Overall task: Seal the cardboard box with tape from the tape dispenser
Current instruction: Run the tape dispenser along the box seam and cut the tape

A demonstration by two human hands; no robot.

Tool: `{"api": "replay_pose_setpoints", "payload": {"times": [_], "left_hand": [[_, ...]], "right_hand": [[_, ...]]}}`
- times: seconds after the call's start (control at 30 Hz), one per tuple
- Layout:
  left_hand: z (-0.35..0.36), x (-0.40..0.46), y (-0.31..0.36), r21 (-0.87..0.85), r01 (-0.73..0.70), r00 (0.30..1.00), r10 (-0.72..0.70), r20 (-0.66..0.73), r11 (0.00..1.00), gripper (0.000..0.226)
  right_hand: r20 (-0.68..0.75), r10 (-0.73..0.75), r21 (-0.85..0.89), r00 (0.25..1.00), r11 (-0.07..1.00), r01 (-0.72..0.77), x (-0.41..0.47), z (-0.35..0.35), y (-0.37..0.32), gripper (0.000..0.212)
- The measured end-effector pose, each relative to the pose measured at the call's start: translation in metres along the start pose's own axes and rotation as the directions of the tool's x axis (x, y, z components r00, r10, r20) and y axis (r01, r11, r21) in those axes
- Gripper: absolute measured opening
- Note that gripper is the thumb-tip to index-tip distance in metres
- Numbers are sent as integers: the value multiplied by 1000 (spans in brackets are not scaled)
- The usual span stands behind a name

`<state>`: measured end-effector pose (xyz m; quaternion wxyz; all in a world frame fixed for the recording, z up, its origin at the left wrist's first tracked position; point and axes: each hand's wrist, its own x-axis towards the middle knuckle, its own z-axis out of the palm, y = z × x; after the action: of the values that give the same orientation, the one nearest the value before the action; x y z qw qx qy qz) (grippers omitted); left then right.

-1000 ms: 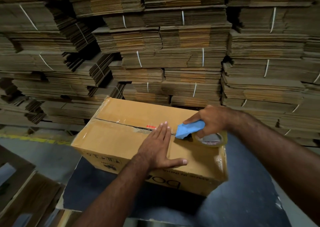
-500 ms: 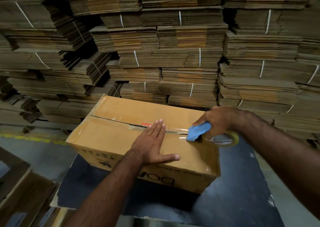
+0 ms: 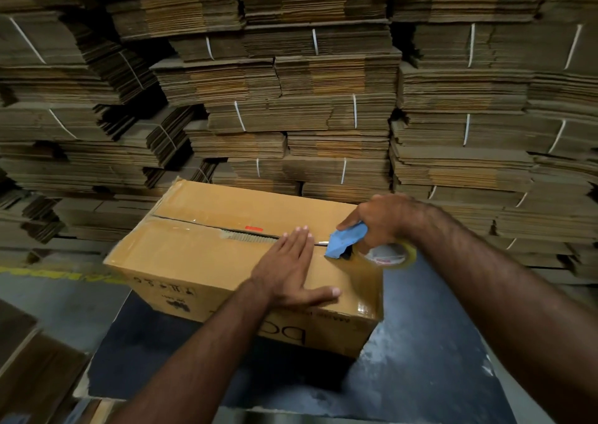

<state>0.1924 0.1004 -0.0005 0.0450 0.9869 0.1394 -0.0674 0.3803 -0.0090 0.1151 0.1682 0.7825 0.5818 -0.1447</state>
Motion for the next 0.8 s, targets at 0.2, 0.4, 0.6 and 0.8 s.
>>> {"api": "replay_pose_setpoints", "payload": {"times": [0.2,0.4,0.6,0.8], "left_hand": [[1,12,4,-26,-9,1000,9,1,1000,128],[12,-3,14,14,-31,999,32,-40,999,134],[10,6,22,-39,13,998,-15,-67,999,136],[9,6,21,-31,28,999,-29,-34,999,137]], "right_hand": [[-18,1,0,1000,1000,-1,2,2,0,67],[-15,-6,-24,1000,1000,6,4,5,2,66],[-67,-110,63,992,991,114,-8,7,27,66],[-29,-73,100,997,992,76,-35,30,62,67]]}}
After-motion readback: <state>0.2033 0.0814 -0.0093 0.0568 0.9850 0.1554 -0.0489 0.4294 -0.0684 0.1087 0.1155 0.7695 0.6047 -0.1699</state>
